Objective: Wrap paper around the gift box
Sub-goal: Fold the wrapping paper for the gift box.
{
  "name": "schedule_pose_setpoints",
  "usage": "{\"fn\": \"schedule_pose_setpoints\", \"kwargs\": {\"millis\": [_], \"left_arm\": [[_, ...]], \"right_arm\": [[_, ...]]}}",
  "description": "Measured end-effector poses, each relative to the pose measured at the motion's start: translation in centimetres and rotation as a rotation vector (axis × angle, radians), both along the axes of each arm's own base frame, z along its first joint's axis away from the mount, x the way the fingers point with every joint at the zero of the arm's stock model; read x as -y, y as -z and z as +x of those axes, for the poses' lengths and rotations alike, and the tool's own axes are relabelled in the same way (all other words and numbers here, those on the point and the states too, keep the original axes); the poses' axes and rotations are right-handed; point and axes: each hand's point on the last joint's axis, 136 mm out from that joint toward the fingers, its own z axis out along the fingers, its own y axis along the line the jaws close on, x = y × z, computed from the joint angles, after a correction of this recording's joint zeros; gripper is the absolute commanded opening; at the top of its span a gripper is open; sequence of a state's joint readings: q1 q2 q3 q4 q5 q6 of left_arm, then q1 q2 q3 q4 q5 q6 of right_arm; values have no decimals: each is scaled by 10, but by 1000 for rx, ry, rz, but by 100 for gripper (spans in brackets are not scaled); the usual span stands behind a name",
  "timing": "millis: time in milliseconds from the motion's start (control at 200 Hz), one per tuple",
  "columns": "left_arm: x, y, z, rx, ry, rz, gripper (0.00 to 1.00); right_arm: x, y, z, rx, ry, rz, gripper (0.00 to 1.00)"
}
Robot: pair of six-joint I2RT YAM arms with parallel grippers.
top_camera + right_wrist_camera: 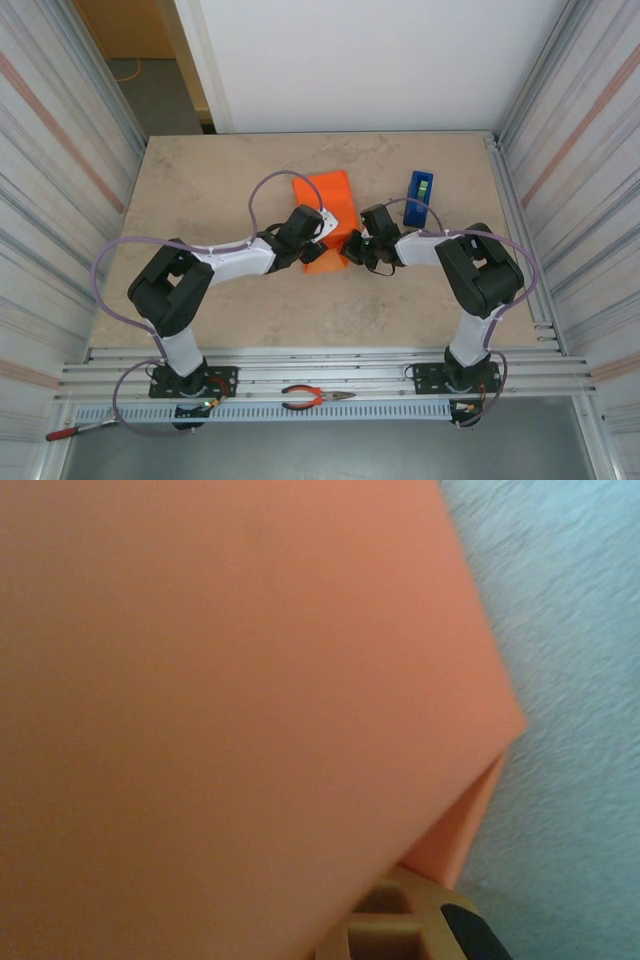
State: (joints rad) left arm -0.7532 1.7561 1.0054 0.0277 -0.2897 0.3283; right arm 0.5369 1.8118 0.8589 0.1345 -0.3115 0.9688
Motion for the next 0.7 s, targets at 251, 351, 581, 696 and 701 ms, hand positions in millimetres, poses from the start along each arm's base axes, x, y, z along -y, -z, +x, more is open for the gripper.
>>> {"fn": "schedule_pose_setpoints", "kwargs": {"millis": [251, 351, 581, 696, 701], "left_arm": [[1, -1, -2, -15, -4, -13, 73], [3, -3, -7, -44, 2, -35, 74], [18, -22, -17, -106, 28, -158, 74], [20, -37, -13, -107, 22, -217, 75], [20, -38, -13, -108, 21, -218, 75]], "right_arm": [[-4, 0, -4, 36, 13, -13, 0], [-4, 0, -12, 32, 3, -19, 0], [24, -30, -11, 49, 48, -16, 0], [53, -53, 4, 97, 115, -8, 0], [54, -53, 5, 98, 116, -8, 0]]}}
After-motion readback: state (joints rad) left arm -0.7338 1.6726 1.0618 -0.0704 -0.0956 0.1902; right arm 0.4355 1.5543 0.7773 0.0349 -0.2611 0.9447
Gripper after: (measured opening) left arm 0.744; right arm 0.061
